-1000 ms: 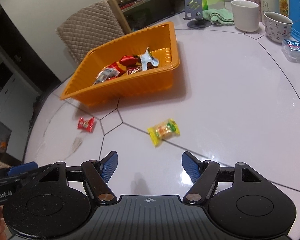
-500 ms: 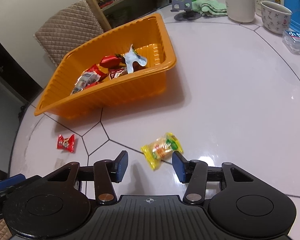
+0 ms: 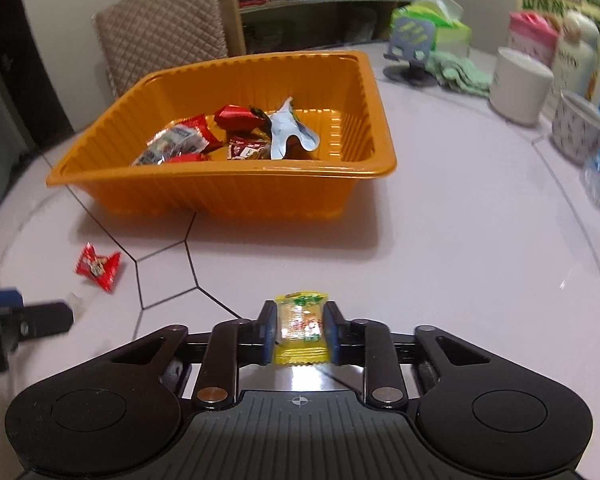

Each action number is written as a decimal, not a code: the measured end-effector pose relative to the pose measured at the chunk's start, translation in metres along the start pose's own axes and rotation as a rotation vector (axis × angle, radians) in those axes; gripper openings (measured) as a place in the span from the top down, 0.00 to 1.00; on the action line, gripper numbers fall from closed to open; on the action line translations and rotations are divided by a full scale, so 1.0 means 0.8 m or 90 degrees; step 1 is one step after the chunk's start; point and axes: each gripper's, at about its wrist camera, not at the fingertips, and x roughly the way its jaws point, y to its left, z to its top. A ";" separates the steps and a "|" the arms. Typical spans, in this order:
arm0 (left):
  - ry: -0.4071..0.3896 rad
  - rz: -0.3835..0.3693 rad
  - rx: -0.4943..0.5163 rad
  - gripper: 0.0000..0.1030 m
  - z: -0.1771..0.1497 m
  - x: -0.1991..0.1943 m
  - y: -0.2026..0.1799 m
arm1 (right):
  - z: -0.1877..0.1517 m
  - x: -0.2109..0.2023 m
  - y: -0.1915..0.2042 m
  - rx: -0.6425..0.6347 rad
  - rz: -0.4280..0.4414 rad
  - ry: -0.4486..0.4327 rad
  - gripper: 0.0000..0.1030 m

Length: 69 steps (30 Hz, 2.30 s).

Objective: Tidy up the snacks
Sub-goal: 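Grasp the yellow-green wrapped candy with the right tool while the left tool approaches the small red candy, then grasp the small red candy with the left tool while the right tool holds the yellow candy, then carry the red candy and the yellow candy over the orange tray with both tools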

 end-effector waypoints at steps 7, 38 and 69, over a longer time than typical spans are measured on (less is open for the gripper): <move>-0.009 0.002 0.012 0.35 0.009 0.016 -0.001 | -0.001 0.002 -0.004 -0.017 0.011 -0.001 0.79; -0.009 -0.013 0.051 0.82 0.024 0.059 -0.002 | 0.003 0.000 -0.026 0.020 0.026 0.008 0.79; -0.111 -0.058 0.035 0.83 0.071 -0.049 -0.005 | 0.068 -0.088 -0.044 0.019 0.132 -0.064 0.79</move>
